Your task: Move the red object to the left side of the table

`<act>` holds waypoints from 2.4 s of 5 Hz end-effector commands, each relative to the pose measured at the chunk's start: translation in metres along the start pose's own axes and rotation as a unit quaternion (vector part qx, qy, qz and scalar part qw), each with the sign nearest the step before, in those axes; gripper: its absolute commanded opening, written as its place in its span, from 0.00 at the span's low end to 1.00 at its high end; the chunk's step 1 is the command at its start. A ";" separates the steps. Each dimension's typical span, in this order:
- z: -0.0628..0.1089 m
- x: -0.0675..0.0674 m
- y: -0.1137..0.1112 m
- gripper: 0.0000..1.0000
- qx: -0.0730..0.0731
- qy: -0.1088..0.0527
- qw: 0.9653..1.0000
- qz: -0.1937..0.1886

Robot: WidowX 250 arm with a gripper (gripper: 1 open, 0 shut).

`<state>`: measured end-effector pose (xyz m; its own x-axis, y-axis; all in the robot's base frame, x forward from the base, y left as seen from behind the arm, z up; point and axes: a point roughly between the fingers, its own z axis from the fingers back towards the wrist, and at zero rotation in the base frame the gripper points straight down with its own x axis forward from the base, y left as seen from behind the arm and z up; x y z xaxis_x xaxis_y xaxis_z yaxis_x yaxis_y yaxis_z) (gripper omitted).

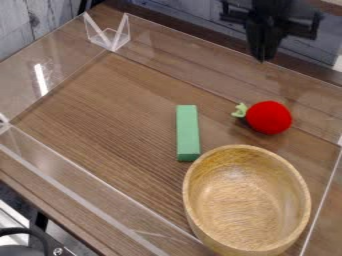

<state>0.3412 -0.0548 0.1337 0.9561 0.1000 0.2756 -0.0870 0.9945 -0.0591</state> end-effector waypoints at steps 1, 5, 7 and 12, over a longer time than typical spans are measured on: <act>-0.011 -0.002 -0.007 1.00 0.002 -0.004 1.000 -0.007; -0.077 -0.019 -0.014 1.00 0.014 0.052 0.999 -0.009; -0.067 -0.017 -0.012 0.00 0.010 0.044 0.999 -0.008; 0.048 -0.010 0.124 0.00 0.068 -0.027 0.990 0.122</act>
<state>0.3076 0.0670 0.1507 0.8990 0.3494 0.2641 -0.3625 0.9320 0.0009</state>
